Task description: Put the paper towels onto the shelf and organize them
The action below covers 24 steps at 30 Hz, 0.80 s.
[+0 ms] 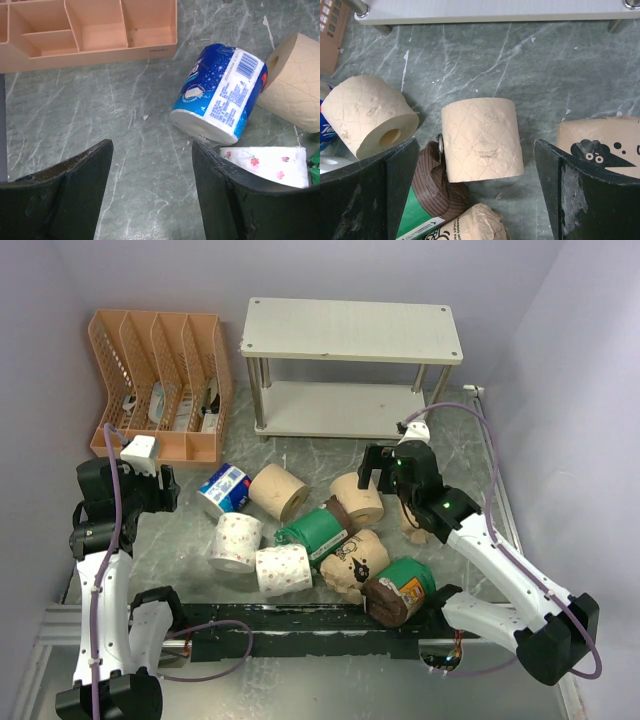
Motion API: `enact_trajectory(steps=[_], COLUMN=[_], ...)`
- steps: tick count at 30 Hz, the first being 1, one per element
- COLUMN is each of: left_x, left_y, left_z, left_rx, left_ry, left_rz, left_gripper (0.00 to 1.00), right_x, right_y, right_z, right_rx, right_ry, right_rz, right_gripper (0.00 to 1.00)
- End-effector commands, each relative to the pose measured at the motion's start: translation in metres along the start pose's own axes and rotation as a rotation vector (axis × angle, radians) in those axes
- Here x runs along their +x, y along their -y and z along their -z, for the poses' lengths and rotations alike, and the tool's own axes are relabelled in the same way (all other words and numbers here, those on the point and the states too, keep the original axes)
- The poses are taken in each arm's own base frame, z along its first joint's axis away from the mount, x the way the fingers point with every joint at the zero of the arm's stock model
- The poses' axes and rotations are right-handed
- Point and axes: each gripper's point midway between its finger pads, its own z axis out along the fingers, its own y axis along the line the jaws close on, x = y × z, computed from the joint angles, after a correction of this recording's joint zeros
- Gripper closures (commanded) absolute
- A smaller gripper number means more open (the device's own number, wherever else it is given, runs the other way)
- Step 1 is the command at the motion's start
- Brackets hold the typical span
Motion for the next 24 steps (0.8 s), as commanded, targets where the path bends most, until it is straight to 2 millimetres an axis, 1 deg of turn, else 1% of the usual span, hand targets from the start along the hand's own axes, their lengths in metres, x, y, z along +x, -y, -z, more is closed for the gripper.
enact_trajectory(steps=[1,3,7,8,10,12,13,15,17,20,24], left_x=[-0.007,-0.007,-0.007,-0.008,-0.008,-0.009,-0.01,-0.01,-0.011,-0.011,-0.012], left_y=[0.003,0.004,0.007,0.008,0.01,0.012,0.013,0.014,0.015,0.021,0.028], left_z=[0.001,0.001,0.001,0.001,0.001,0.002,0.003,0.004,0.004,0.004,0.004], left_rx=[0.02,0.023,0.035,0.039,0.047,0.055,0.06,0.057,0.053,0.076,0.105], left_ry=[0.037,0.036,0.039,0.04,0.045,0.051,0.053,0.055,0.06,0.062,0.064], left_rz=[-0.023,-0.025,-0.029,-0.031,-0.035,-0.039,-0.043,-0.045,-0.05,-0.063,-0.079], left_gripper=[0.24,0.24,0.24,0.24,0.24,0.23,0.23,0.23,0.23,0.23,0.22], right_x=[-0.011,-0.017,-0.032,-0.033,-0.029,-0.015,-0.008,-0.005,0.0,0.017,0.044], right_y=[-0.012,-0.024,-0.039,-0.043,-0.054,-0.07,-0.076,-0.078,-0.08,-0.089,-0.112], right_z=[0.01,0.021,0.049,0.054,0.063,0.07,0.072,0.067,0.057,0.036,0.006], right_rx=[-0.074,-0.171,-0.333,-0.367,-0.455,-0.59,-0.637,-0.637,-0.628,-0.656,-0.683], right_ry=[0.018,0.074,0.228,0.247,0.261,0.248,0.244,0.245,0.228,0.157,0.092], right_rz=[0.04,0.068,0.16,0.195,0.291,0.426,0.485,0.551,0.599,0.659,0.803], right_gripper=[0.01,0.03,0.04,0.04,0.05,0.07,0.09,0.11,0.12,0.12,0.13])
